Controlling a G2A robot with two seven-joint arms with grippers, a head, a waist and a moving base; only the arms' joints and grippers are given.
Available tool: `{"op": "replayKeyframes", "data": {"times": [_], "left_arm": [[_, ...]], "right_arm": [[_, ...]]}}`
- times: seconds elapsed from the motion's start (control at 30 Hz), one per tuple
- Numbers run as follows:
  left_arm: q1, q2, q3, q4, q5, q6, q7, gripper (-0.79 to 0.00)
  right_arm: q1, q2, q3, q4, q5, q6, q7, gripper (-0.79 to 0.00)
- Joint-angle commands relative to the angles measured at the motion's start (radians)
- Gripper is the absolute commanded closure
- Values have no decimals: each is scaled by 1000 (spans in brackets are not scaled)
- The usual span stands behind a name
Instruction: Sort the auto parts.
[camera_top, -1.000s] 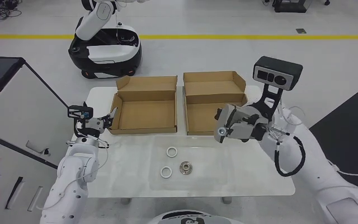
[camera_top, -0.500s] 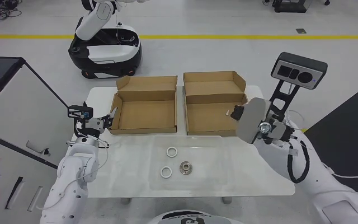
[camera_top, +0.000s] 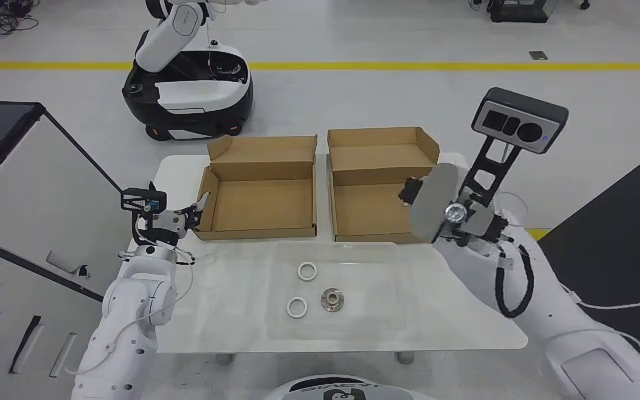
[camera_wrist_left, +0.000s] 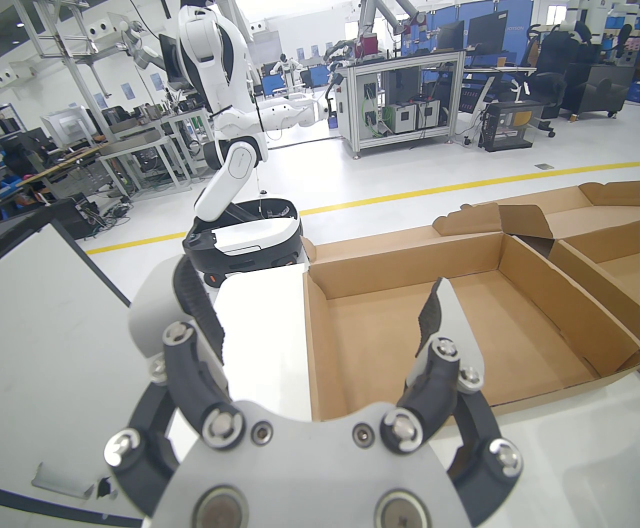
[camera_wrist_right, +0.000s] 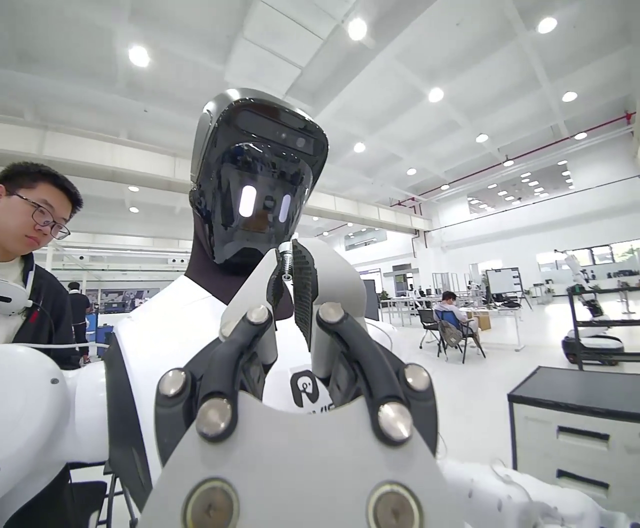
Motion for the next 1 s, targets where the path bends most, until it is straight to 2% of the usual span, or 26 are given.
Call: {"op": "replayKeyframes", "data": {"times": [0.0, 0.23, 0.97], "left_arm": [[0, 0, 0, 0, 0, 0, 0, -785], [0, 0, 0, 0, 0, 0, 0, -785], [0, 0, 0, 0, 0, 0, 0, -785]], "right_arm": [[5, -3, -4, 12, -23, 5, 5, 0], [20, -12, -12, 48, -69, 22, 22, 0], [26, -17, -20, 56, -65, 26, 26, 0]]}}
